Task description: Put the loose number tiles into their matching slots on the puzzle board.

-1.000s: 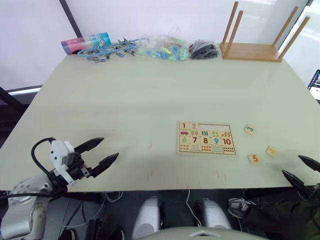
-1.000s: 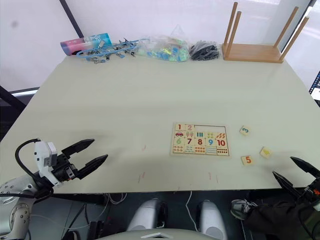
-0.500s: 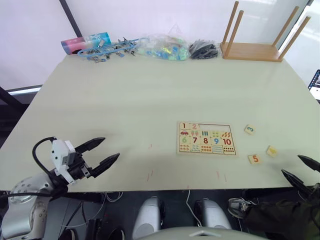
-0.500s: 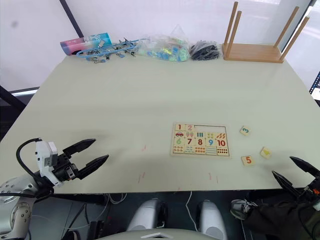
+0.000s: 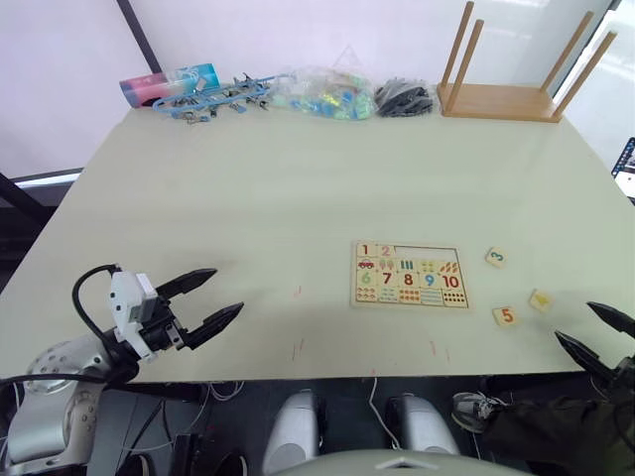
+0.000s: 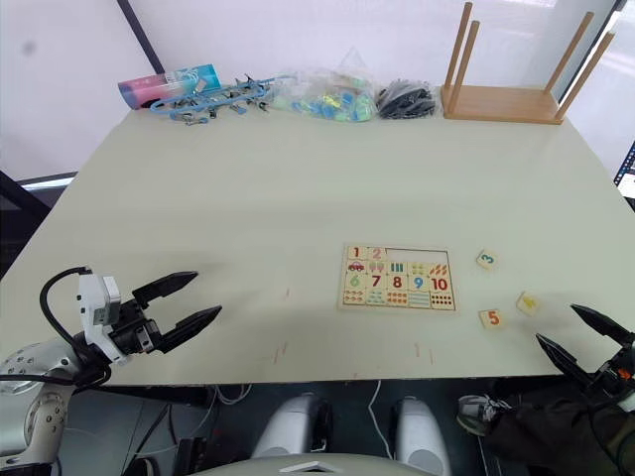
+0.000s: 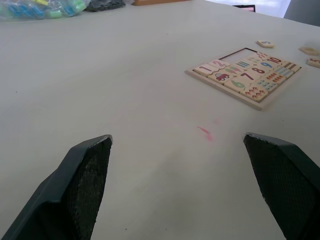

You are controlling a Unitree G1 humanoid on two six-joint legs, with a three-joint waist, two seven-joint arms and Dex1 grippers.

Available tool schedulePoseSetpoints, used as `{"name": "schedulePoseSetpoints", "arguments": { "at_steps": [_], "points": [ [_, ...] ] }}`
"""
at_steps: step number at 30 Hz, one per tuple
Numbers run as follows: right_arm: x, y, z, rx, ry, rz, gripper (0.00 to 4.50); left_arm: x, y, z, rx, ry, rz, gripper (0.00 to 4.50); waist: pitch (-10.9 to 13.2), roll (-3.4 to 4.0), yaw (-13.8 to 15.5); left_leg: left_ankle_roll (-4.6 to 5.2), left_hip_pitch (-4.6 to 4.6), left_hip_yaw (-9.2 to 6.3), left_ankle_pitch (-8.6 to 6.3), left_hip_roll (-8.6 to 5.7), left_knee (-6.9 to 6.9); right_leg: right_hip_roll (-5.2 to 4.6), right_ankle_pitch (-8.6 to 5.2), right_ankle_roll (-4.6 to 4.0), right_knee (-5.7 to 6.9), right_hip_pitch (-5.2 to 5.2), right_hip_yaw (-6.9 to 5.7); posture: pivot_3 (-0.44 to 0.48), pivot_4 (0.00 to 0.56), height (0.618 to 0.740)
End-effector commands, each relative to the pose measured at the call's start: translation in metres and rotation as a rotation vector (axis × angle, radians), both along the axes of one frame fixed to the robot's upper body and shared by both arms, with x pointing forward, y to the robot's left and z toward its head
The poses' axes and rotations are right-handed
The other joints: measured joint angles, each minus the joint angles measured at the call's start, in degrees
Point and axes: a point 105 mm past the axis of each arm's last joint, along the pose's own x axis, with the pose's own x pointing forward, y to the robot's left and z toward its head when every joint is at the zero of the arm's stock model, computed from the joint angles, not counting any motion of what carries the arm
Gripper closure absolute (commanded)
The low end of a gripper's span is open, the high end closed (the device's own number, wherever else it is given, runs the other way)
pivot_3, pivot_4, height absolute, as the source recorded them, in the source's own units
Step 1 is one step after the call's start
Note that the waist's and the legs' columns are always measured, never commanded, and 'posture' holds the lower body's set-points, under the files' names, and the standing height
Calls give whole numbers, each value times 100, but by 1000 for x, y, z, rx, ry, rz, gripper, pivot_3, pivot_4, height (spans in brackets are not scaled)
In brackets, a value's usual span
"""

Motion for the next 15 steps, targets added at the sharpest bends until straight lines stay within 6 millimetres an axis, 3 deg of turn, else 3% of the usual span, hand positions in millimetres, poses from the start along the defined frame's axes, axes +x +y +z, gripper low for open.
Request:
{"name": "schedulePoseSetpoints", "arguments": {
  "at_steps": [1,8,15],
  "points": [
    [11,9,19,-4,-59,36,0,2,-3,10,11,-43,-37,61,1,1,3,0,0,0,0,0,0,0,0,0,0,0,0,0,150,738],
    [41,26,32,-21,-68,74,0,8,-20,16,17,-58,-143,61,3,4,-2,1,1,5,1,0,1,1,2,0,0,0,-20,0,150,738],
    [76,36,31,-89,7,97,0,14,-35,25,23,-75,-288,61,8,9,6,27,-3,4,15,-1,0,5,2,0,-2,0,-29,0,150,738]
  ]
}}
